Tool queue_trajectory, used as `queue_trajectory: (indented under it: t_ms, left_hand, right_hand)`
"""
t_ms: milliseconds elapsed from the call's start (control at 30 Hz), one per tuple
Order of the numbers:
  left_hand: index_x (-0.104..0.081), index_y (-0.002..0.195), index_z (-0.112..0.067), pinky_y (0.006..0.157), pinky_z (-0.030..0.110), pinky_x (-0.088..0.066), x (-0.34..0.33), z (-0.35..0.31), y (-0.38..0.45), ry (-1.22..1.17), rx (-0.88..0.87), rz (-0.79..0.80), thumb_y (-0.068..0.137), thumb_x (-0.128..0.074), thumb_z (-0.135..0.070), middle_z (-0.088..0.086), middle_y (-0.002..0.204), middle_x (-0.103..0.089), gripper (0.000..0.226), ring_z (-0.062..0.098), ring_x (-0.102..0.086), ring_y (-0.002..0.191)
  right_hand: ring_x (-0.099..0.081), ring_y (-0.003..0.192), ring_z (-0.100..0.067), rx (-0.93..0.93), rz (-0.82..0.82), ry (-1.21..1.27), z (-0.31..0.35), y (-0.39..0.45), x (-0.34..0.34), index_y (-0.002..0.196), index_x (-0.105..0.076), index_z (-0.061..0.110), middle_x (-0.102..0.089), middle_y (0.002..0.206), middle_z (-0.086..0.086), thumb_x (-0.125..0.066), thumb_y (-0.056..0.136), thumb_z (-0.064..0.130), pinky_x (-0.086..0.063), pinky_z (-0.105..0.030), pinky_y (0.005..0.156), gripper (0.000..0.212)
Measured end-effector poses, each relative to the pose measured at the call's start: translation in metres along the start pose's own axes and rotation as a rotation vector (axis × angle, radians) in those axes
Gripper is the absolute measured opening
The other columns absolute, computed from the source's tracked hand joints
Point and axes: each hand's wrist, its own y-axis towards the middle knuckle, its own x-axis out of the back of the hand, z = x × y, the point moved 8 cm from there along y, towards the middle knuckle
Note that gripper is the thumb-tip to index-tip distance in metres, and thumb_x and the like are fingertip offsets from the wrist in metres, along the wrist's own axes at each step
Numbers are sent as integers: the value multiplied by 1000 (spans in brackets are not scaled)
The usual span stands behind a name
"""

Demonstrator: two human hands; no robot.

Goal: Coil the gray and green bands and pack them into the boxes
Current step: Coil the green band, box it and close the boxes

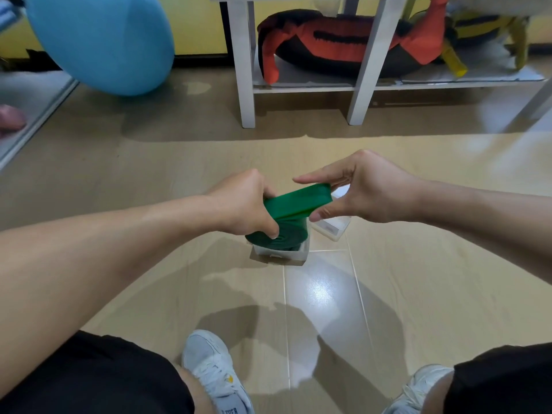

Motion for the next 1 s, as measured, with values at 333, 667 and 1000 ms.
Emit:
queue_trajectory:
  t_ms: [333, 667, 1000]
  left_hand:
    - [-82, 103, -20, 73, 39, -66, 8, 0, -8, -274, 17, 3, 68, -92, -14, -2, 89, -79, 37, 20, -75, 85]
    - [-82, 102, -13, 71, 35, -61, -6, -5, -19, -576, 46, 164, 74, -86, -3, 7, 93, -81, 30, 19, -76, 84]
    - [-82, 102, -12, 89, 48, -61, -15, -9, -20, -628, 80, 218, 75, -85, -4, 10, 98, -80, 29, 27, -76, 98]
  right_hand:
    - [-66, 101, 13, -26, -23, 80, -15, -10, -3, 126, -69, 35, -68, 104, 33, -87, 73, 30, -53, -8, 87, 56]
    - [-72, 99, -1, -42, -59, 359, -31, -14, -8, 122, -69, 32, -77, 104, 19, -85, 75, 20, -55, -15, 85, 51]
    - [-74, 103, -23, -89, 35, 550, -36, -12, -10, 117, -74, 21, -78, 104, -10, -82, 72, 17, -60, -34, 90, 46]
